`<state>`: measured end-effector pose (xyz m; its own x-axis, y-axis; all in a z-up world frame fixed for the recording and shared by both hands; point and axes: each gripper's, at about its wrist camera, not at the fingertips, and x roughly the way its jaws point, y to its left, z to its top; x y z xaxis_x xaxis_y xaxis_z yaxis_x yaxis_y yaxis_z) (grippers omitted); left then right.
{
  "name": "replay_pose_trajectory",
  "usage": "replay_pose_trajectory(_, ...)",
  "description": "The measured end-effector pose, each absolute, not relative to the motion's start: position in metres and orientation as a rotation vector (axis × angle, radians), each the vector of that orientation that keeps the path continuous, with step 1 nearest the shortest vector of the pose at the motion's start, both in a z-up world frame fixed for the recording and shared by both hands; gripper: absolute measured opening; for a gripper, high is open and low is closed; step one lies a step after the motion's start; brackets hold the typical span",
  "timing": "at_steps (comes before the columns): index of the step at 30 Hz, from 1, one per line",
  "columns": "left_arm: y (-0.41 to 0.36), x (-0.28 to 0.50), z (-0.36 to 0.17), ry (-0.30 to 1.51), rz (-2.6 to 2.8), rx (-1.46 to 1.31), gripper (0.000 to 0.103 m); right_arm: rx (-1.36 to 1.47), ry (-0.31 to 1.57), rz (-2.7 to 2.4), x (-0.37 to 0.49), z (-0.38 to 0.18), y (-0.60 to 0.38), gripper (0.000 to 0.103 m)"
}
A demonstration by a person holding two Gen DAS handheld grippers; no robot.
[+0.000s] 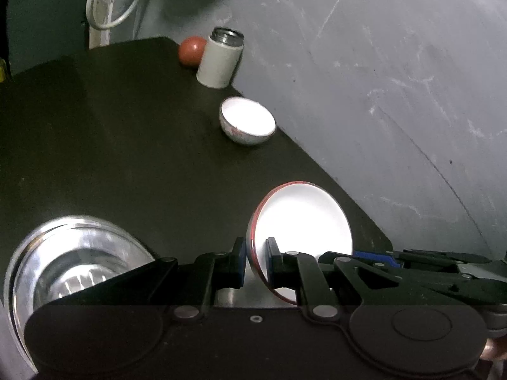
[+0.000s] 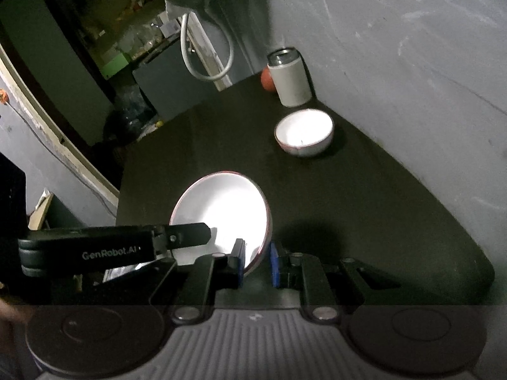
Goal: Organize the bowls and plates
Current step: 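Lift the white bowl with the left gripper and carry it to the steel bowl, then lower the white bowl into the steel bowl and open the left gripper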
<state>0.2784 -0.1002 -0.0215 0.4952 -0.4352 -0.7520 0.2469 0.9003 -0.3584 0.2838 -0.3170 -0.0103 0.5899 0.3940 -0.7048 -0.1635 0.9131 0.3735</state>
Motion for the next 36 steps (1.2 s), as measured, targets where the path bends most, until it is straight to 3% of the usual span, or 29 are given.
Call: replay_pose_trajectory(36, -0.119, 0.286, -0.058, 1.182, -0.391, -0.196, 0.014, 0.262, 1.054, 0.308, 0.269, -0.034, -0.321, 0.018)
